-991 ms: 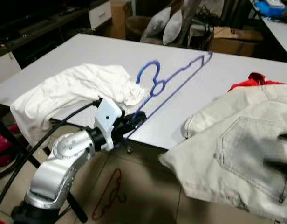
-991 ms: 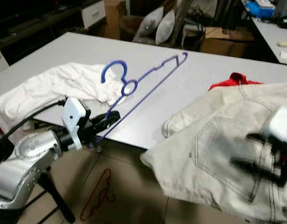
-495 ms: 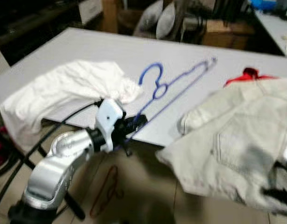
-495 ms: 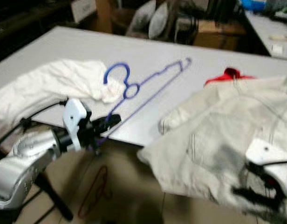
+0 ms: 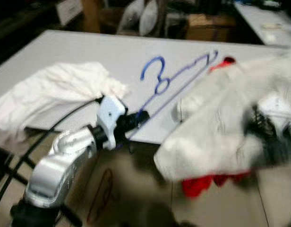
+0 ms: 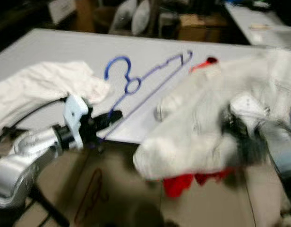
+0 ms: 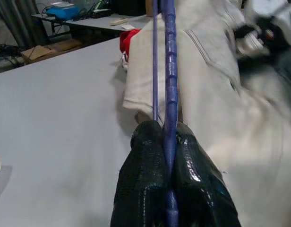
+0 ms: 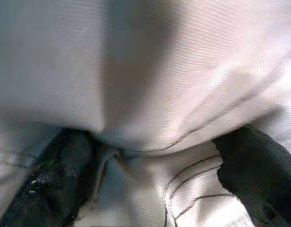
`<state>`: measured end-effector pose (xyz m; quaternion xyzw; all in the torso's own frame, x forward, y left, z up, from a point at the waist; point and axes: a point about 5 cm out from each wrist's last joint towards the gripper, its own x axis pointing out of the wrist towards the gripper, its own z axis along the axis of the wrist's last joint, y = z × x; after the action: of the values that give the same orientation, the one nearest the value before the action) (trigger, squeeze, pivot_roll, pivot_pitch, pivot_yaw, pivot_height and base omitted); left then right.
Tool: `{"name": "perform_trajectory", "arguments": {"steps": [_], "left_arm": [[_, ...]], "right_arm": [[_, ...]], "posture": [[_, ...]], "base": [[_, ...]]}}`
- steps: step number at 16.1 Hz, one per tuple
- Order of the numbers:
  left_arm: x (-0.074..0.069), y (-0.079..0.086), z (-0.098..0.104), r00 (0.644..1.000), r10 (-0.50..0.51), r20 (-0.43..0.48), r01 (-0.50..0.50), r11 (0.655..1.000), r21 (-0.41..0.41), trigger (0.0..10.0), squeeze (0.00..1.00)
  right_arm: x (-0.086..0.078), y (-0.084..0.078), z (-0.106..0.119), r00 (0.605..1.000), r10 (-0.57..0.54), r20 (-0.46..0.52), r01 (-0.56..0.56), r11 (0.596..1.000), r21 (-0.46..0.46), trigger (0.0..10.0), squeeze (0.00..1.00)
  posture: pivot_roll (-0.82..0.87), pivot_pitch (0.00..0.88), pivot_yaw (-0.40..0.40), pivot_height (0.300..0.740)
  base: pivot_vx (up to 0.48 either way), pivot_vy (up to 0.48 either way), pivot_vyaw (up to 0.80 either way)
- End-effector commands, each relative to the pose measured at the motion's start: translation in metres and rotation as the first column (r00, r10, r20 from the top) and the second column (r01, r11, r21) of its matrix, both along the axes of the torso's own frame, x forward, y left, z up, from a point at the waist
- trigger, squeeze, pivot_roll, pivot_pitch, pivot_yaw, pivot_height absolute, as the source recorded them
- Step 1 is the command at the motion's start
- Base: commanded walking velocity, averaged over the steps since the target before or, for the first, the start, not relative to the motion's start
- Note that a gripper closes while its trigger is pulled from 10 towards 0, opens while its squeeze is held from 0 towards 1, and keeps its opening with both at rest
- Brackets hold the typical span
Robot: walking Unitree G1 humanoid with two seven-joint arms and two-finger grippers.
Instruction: Hang hanger
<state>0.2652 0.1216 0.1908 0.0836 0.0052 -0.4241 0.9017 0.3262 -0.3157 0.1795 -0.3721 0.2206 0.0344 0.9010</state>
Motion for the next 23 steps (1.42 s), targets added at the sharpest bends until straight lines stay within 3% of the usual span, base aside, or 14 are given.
{"name": "perform_trajectory", "arguments": {"steps": [1,2,3,4,6,8,11,14,15,18,19,20,21,23], "left_arm": [[0.004,0.003,0.004,0.999,0.032,0.027,-0.032,0.999,0.006,10.0,0.0],[0.006,0.004,0.005,0.998,0.046,0.035,-0.046,0.999,0.005,10.0,0.0],[0.007,0.008,0.006,0.996,0.076,0.045,-0.076,0.997,0.001,10.0,0.0],[0.007,0.009,0.005,0.996,0.081,0.044,-0.081,0.997,0.001,10.0,0.0],[0.005,0.009,0.004,0.995,0.09,0.04,-0.09,0.996,-0.006,10.0,0.0],[0.005,0.009,0.004,0.995,0.092,0.032,-0.091,0.996,-0.017,10.0,0.0],[0.008,0.016,-0.001,0.986,0.162,-0.024,-0.163,0.986,-0.03,10.0,0.0],[0.012,0.023,-0.007,0.965,0.262,-0.02,-0.262,0.965,-0.011,10.0,0.0],[0.014,0.028,-0.004,0.944,0.331,0.01,-0.331,0.944,-0.018,10.0,0.0],[0.013,0.035,0.006,0.893,0.446,0.056,-0.442,0.894,-0.075,10.0,0.0],[0.012,0.034,0.005,0.884,0.463,0.07,-0.459,0.886,-0.065,10.0,0.0],[0.011,0.032,0.003,0.886,0.458,0.071,-0.456,0.889,-0.045,10.0,0.0],[0.011,0.03,0.001,0.886,0.459,0.069,-0.457,0.889,-0.043,10.0,0.0],[0.013,0.025,0.0,0.893,0.446,0.066,-0.444,0.895,-0.042,10.0,0.0]], "right_arm": [[0.01,-0.011,0.025,0.988,-0.044,0.145,0.056,0.995,-0.08,10.0,0.0],[0.017,-0.01,0.032,0.981,-0.042,0.19,0.058,0.995,-0.08,10.0,0.0],[0.027,-0.003,0.039,0.981,-0.011,0.196,0.013,1.0,-0.01,10.0,0.0],[0.029,0.0,0.039,0.981,0.008,0.192,-0.01,1.0,0.01,10.0,0.0],[0.025,0.017,0.039,0.977,0.135,0.163,-0.162,0.972,0.168,10.0,0.0],[0.014,0.026,0.045,0.964,0.228,0.139,-0.258,0.932,0.256,10.0,0.0],[-0.025,0.03,0.07,0.949,0.29,0.125,-0.316,0.879,0.358,10.0,0.0],[-0.056,0.032,0.094,0.934,0.29,0.207,-0.353,0.837,0.419,10.0,0.0],[-0.068,0.036,0.102,0.924,0.286,0.254,-0.376,0.802,0.465,10.0,0.0],[-0.08,0.064,0.091,0.909,0.173,0.38,-0.389,0.681,0.62,10.0,0.0],[-0.084,0.084,0.072,0.924,0.187,0.334,-0.372,0.644,0.669,10.0,0.0],[-0.092,0.097,0.056,0.933,0.247,0.261,-0.359,0.673,0.647,10.0,0.0],[-0.094,0.097,0.052,0.946,0.239,0.22,-0.325,0.7,0.636,10.0,0.0],[-0.093,0.066,0.034,0.995,0.074,0.072,-0.1,0.857,0.506,10.0,0.0]], "posture": [[-0.01,0.065,0.033,0.74],[-0.01,0.061,0.029,0.74],[0.0,0.053,0.016,0.74],[0.0,0.05,0.012,0.74],[0.0,0.037,-0.001,0.74],[0.01,0.032,-0.004,0.74],[0.01,0.015,-0.001,0.74],[0.01,0.005,0.01,0.74],[0.01,0.005,0.013,0.74],[0.02,0.001,0.016,0.74],[0.03,0.0,0.014,0.74],[0.03,0.001,0.014,0.74],[0.03,0.001,0.016,0.74],[0.03,0.002,0.023,0.74]], "base": [[0.0,0.0,0.0],[0.0,0.0,0.0],[0.0,0.0,0.0],[0.0,0.0,0.0],[0.0,0.0,0.0],[0.0,0.0,0.0],[0.0,0.0,0.0],[0.0,0.0,0.0],[0.0,0.0,0.0],[0.0,0.0,0.0],[0.0,0.0,0.0],[0.0,0.0,0.0],[0.0,0.0,0.0],[0.0,0.0,0.0]]}}
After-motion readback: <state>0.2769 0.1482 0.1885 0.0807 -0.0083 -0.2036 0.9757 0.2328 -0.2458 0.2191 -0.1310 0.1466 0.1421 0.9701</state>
